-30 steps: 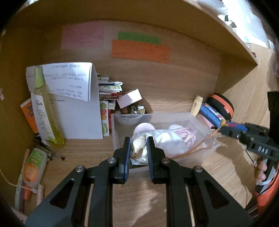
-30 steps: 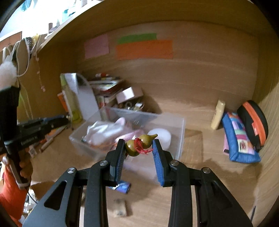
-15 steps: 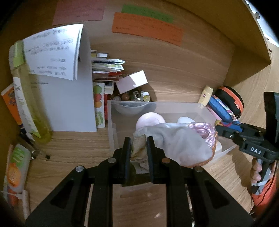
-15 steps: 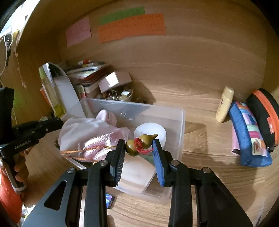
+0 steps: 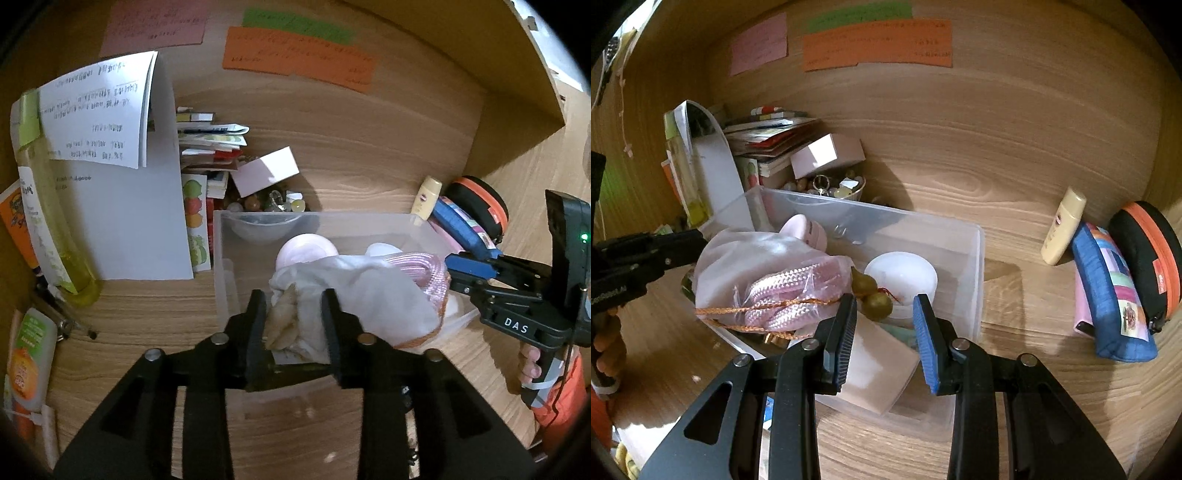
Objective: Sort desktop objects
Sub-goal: 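Carry the figurine and gourd charm into the clear bin and release both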
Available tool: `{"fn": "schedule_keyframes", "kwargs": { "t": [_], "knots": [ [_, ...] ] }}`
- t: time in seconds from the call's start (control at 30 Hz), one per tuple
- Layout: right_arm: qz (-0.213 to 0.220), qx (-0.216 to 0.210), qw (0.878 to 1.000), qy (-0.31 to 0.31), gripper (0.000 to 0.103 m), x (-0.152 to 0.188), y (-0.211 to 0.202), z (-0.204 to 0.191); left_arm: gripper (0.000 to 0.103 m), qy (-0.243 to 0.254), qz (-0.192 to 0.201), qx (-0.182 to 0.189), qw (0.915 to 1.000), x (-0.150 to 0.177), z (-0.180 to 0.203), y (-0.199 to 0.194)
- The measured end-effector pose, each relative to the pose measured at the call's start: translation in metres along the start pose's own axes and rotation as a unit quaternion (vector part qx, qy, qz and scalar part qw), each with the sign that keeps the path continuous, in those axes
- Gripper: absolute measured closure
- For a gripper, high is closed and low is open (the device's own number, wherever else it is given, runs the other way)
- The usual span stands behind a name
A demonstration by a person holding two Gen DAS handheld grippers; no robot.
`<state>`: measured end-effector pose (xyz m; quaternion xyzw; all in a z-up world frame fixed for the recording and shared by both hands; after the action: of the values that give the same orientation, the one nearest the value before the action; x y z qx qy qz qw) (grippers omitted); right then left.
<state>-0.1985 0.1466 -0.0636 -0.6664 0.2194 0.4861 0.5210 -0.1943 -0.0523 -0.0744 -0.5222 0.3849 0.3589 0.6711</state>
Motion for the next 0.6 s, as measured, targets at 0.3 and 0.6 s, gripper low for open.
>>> {"fn": "schedule_keyframes", "kwargs": {
  "t": [0.3,0.6],
  "knots": [
    [0.028,0.0,1.0,0.001,0.056,-0.013,-0.028,-0.006,0.043,0.028,0.028,-0.013,0.9991,-0.012,0.016,-0.032],
    [0.067,0.013,0.998,-0.011,0.022,-0.015,-0.076,-0.017,0.014,0.042,0.05,-0.018,0.9977,-0.011,0.031,-0.074]
  ]
}}
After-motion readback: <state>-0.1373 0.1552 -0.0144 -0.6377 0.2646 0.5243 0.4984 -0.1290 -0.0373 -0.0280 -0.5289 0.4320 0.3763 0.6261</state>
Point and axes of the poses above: each gripper's, at about its wrist camera, not at the fingertips, and y roughly the way its jaws point, z to its right, x to its underside, the point moved 2 cm from there along y, roughly the way its jaws point, and after that the axes turned 11 degrees about z, right-handed, at the moved point
